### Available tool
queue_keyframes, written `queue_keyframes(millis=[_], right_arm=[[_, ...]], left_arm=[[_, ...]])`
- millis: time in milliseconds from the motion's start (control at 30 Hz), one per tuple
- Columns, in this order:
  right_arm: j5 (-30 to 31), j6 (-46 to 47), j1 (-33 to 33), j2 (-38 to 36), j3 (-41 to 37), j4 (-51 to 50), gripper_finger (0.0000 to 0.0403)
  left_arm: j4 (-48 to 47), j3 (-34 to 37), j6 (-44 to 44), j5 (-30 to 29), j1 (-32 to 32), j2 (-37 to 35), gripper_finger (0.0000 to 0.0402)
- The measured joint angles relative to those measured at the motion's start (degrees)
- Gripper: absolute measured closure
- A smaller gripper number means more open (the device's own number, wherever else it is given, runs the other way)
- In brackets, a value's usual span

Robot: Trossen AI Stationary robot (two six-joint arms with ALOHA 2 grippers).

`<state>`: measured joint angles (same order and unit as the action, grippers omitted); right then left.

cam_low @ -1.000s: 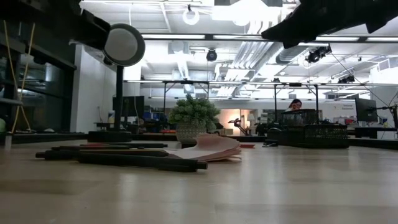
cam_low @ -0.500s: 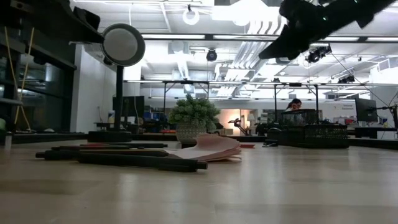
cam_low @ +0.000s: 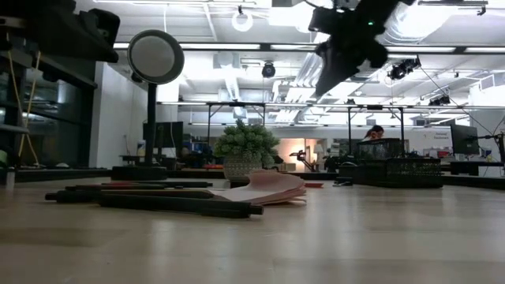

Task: Pick and place office supplies into organizer
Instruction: Put the top binder clip into the desk organizer

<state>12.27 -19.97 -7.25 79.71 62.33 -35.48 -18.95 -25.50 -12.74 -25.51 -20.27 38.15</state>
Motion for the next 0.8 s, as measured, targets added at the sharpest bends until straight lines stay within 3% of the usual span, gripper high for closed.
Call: queue_keyframes(millis=[233,400,667,800], right_arm=[[0.4,-2.7,-0.2,7.1,5.9,-2.5,0.0403],[-1.5,-10.8,-1.9,10.3,6.2,-4.1,0.0403],[12.4,-13.9,-3.1,15.7,6.2,-5.4,0.0402],[14.2,-13.9,-3.7,17.2,6.2,-5.7,0.0402]], left_arm=[[-0.2,0.0,-3.9,0.6,0.0,0.0,0.0401],[0.9,0.0,-7.5,-4.3,0.0,0.0,0.0401],[1.6,0.0,-8.0,-7.3,0.0,0.0,0.0401],[1.5,0.0,-8.1,-7.3,0.0,0.0,0.0401]])
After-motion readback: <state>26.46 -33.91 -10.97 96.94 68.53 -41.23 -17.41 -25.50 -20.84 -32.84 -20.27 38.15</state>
